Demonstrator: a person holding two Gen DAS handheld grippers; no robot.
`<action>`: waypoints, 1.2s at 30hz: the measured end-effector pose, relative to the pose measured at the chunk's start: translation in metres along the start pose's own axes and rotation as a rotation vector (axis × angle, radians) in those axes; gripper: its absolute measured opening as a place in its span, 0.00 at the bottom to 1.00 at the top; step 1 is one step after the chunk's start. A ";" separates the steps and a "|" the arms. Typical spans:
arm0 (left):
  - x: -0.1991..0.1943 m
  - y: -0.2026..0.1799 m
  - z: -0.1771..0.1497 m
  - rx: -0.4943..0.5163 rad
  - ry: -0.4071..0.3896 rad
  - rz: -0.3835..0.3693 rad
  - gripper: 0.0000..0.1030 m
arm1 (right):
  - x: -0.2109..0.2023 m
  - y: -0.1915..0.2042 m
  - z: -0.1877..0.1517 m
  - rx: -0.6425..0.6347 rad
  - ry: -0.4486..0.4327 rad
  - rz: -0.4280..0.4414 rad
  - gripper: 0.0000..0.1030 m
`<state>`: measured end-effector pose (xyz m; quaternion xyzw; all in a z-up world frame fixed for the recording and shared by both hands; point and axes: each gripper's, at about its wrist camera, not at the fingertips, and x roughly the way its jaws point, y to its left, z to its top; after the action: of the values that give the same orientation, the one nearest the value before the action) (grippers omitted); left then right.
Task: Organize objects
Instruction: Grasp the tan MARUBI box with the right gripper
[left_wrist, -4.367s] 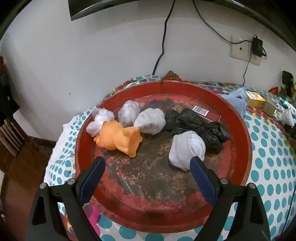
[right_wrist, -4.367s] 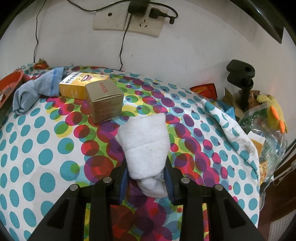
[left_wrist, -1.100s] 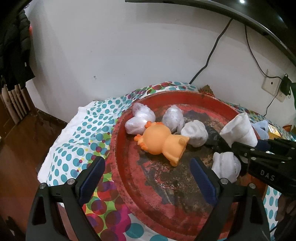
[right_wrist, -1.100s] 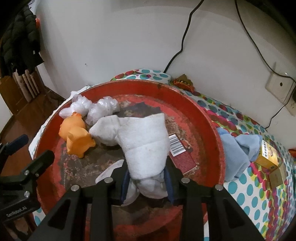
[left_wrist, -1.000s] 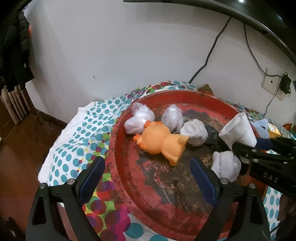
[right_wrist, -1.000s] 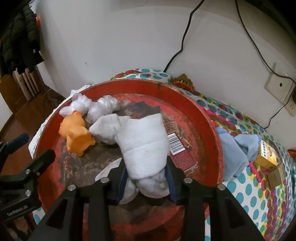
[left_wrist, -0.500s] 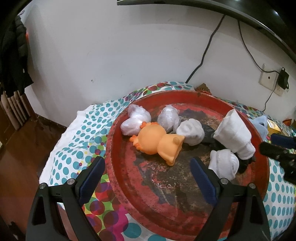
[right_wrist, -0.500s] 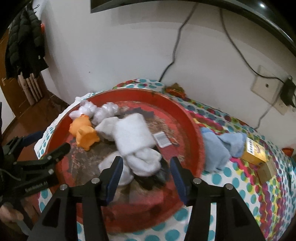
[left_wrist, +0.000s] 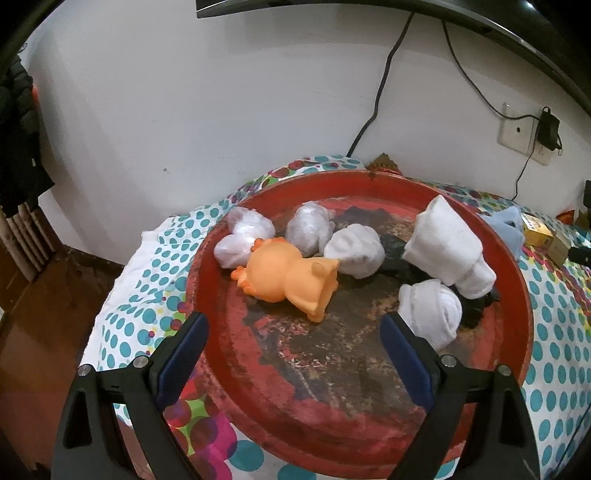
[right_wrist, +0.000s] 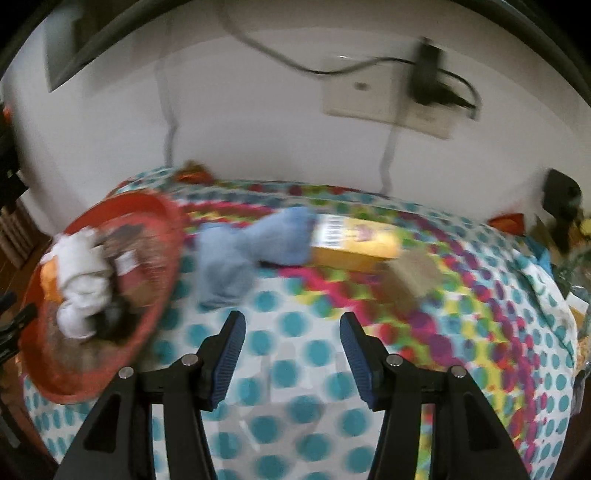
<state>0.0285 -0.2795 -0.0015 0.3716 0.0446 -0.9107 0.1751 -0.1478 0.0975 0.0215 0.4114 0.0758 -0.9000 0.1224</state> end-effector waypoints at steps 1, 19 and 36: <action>0.000 -0.001 0.000 0.000 0.003 -0.006 0.90 | -0.007 -0.034 0.002 -0.009 -0.001 -0.019 0.53; -0.028 -0.057 0.019 0.118 0.028 0.004 0.90 | 0.124 -0.006 0.004 -0.183 0.053 0.046 0.54; -0.004 -0.231 0.062 0.246 0.090 -0.241 0.96 | 0.100 -0.026 -0.049 -0.032 -0.005 0.093 0.47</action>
<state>-0.0913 -0.0751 0.0348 0.4224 -0.0150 -0.9061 0.0157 -0.1830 0.1181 -0.0856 0.4100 0.0705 -0.8932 0.1706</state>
